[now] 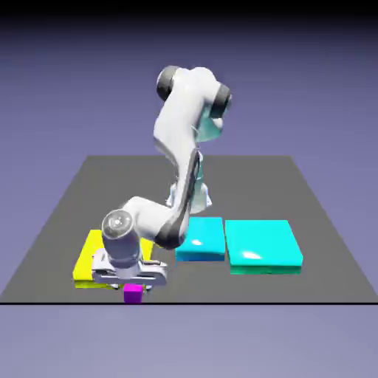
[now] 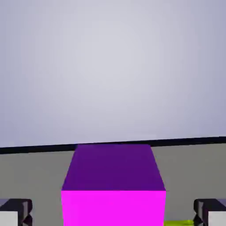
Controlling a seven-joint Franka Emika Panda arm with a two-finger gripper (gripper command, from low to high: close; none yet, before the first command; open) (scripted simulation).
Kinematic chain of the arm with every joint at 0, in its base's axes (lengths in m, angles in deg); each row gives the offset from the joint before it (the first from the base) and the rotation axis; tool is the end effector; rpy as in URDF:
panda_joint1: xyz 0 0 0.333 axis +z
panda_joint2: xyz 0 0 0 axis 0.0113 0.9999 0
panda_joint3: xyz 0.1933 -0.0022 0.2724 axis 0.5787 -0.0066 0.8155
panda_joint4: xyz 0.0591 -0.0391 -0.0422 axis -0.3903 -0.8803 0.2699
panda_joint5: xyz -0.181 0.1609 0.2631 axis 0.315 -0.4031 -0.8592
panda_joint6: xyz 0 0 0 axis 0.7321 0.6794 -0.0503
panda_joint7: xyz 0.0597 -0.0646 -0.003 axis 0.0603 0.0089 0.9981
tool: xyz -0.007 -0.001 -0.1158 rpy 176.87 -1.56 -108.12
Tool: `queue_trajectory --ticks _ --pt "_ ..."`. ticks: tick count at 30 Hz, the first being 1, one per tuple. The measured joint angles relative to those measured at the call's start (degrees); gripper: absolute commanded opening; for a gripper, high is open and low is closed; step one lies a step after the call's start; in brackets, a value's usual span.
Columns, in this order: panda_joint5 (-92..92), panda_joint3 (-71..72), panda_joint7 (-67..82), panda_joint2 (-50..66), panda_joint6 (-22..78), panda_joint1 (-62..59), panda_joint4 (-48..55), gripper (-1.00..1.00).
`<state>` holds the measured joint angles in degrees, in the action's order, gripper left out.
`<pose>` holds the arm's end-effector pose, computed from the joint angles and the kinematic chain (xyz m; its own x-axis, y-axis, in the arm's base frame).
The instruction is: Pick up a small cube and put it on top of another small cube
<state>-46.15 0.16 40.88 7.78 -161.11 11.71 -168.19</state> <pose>0.5541 -0.1454 0.1494 0.6315 -0.7434 -0.2201 -0.7103 -0.6686 0.2202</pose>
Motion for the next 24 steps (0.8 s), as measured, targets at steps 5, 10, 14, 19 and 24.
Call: queue_trajectory --ticks 5,10,14,19,24 --pt "4.7 -3.4 -1.3 -8.0 7.5 1.9 0.3 -1.0" --pt "13.1 -5.3 1.0 -18.4 7.4 1.8 -7.8 -1.0" --pt "19.8 -6.9 2.8 -26.7 7.2 1.7 -14.3 -1.0" --pt "28.1 -8.8 5.1 -37.0 7.0 1.6 -22.5 -1.0" --pt "29.5 -8.9 7.2 -37.4 2.0 0.5 -27.4 -1.0"
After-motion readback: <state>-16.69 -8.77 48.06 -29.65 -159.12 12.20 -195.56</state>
